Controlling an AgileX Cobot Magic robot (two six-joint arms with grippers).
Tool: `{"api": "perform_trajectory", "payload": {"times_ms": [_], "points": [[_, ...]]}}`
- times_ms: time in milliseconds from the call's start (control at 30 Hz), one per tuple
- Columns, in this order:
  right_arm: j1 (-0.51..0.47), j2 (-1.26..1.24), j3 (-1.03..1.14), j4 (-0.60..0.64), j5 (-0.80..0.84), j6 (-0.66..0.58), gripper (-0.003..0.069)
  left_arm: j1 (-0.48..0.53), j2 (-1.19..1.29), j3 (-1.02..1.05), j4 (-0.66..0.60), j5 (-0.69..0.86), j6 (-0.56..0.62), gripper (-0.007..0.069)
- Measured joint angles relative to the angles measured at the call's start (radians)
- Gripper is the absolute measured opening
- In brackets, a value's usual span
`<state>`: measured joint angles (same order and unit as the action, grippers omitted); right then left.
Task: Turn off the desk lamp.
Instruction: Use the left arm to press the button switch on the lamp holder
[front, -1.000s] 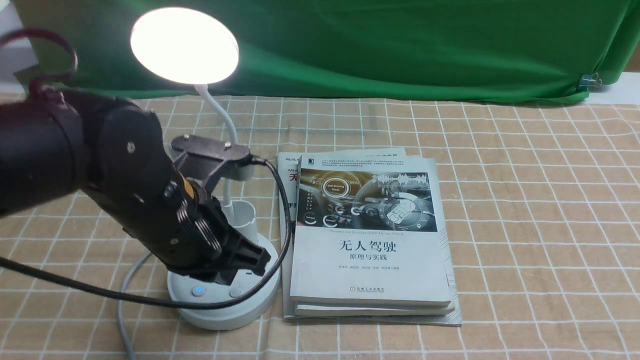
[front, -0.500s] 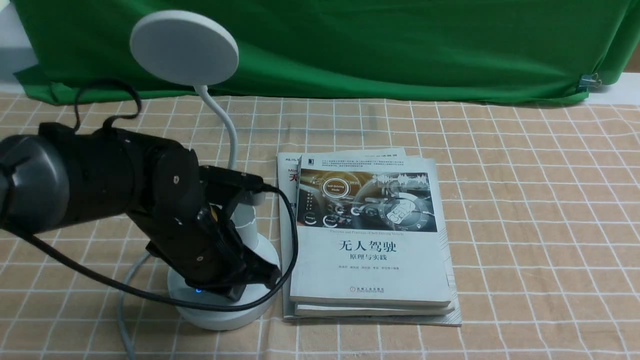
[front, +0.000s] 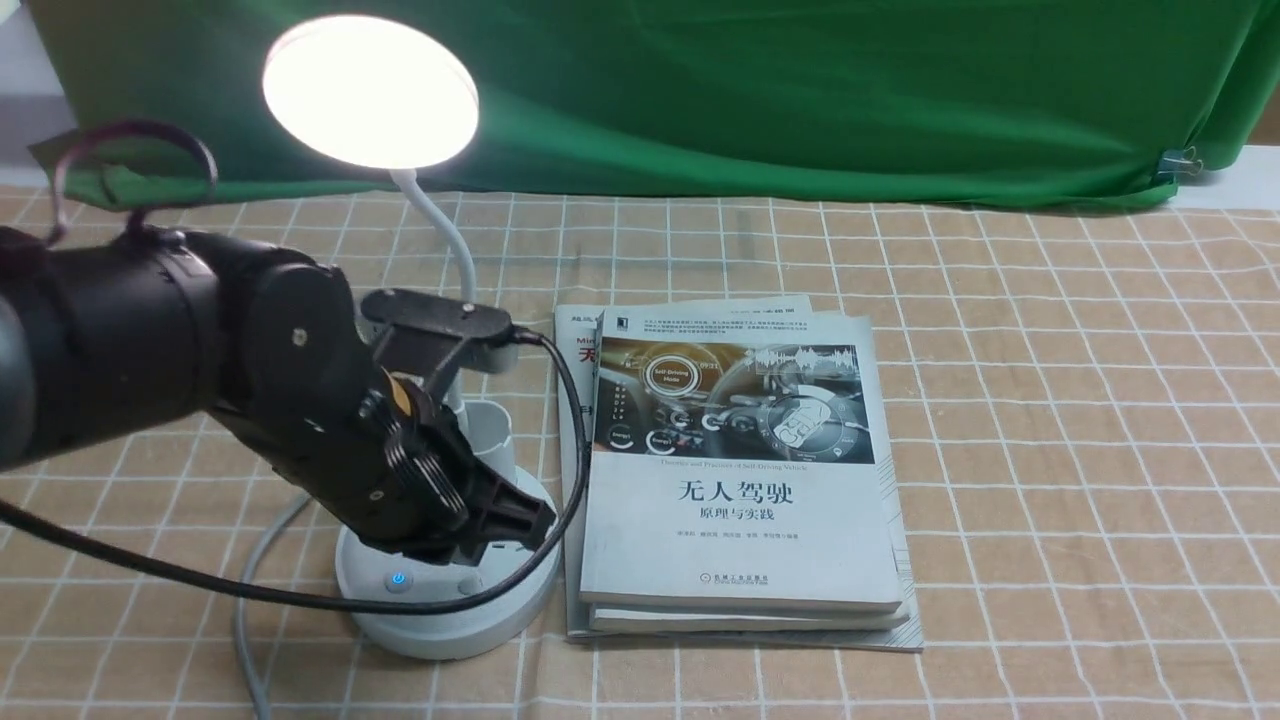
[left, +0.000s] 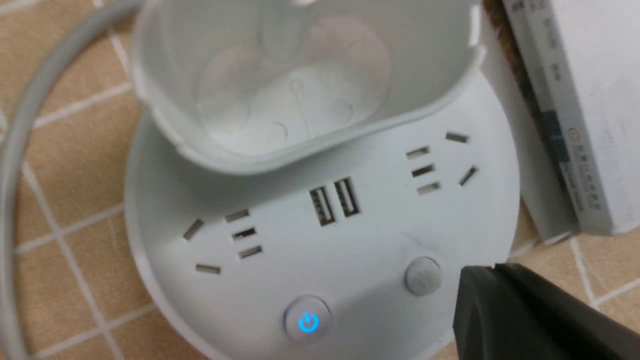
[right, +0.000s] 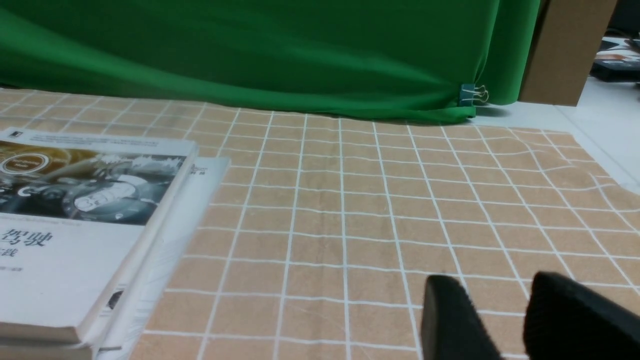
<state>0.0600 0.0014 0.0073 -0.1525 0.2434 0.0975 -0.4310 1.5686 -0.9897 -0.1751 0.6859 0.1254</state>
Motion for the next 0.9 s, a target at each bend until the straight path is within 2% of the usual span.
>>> {"api": "perform_trajectory", "payload": {"times_ms": [533, 767, 900], "points": [[0.0, 0.0, 0.0, 0.0, 0.0, 0.0, 0.0242, 0.0, 0.125, -0.017, 0.003, -0.006, -0.021, -0.0003], [0.0, 0.0, 0.0, 0.0, 0.0, 0.0, 0.0242, 0.0, 0.04, 0.002, 0.004, 0.025, -0.032, -0.0003], [0.0, 0.0, 0.0, 0.0, 0.0, 0.0, 0.0242, 0.0, -0.115, 0.054, -0.001, 0.03, -0.032, -0.0003]]}}
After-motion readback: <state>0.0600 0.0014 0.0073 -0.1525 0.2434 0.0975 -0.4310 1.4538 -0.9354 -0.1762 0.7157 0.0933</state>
